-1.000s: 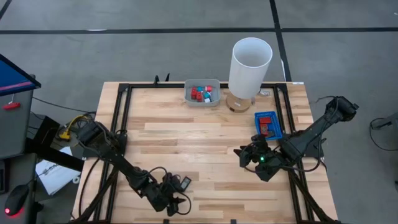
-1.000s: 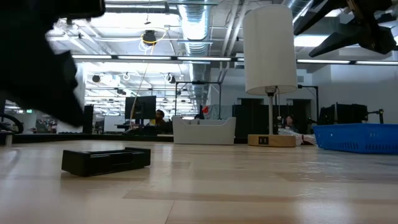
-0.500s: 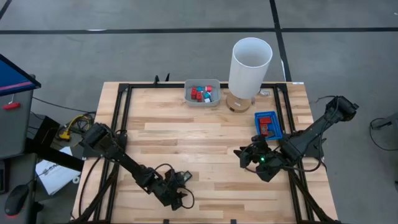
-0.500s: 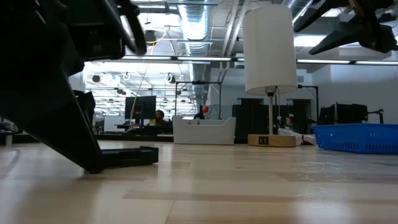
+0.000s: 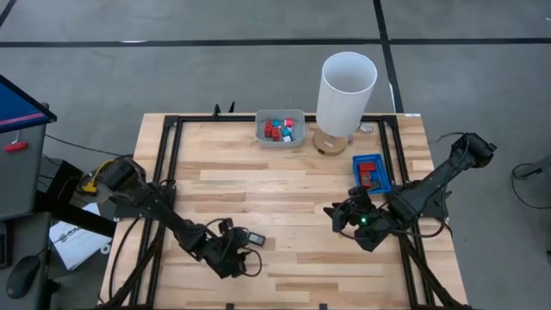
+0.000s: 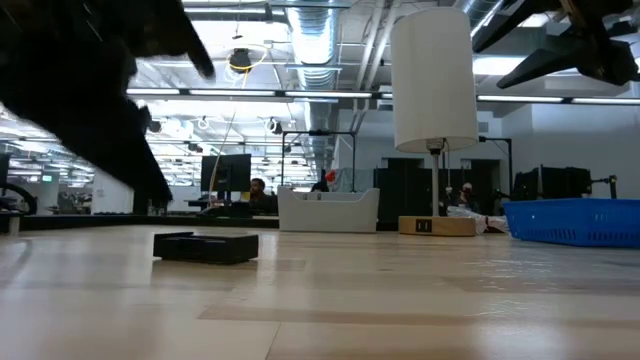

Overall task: Pick & Place Office items
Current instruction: Put the black digital clock into the blue basket, then return to Home Position

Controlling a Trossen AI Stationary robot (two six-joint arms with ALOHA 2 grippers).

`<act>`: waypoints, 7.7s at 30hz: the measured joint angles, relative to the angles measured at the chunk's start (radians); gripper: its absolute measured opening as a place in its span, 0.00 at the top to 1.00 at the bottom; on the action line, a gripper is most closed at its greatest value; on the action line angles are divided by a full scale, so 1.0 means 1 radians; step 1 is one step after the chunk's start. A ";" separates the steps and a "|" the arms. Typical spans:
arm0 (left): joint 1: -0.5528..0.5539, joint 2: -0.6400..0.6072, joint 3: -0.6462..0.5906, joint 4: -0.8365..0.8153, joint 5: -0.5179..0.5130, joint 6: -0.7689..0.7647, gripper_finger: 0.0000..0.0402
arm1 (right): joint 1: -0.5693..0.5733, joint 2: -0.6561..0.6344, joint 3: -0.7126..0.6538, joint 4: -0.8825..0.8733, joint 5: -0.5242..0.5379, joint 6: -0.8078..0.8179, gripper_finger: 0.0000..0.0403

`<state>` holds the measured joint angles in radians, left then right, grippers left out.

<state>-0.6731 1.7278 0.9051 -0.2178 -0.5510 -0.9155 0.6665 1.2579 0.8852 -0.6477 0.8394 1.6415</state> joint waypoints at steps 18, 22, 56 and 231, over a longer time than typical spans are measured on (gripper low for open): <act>0.259 -0.207 -0.261 0.249 0.390 0.690 0.39 | 0.008 0.000 0.000 0.061 0.053 0.000 0.48; 0.312 -0.207 -0.288 0.302 0.504 0.744 0.35 | 0.008 0.000 0.000 0.068 0.053 0.000 0.48; 0.319 -0.005 -0.298 0.533 0.516 0.665 0.62 | 0.012 0.000 0.000 0.125 0.064 -0.034 0.48; 0.427 -0.977 -0.591 0.706 0.204 0.643 0.45 | -0.352 -0.310 -0.168 0.491 -0.142 -0.811 0.52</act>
<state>-0.2458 0.7511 0.3141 0.4884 -0.3470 -0.2728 0.3144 0.9476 0.7170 -0.1566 0.6978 0.8306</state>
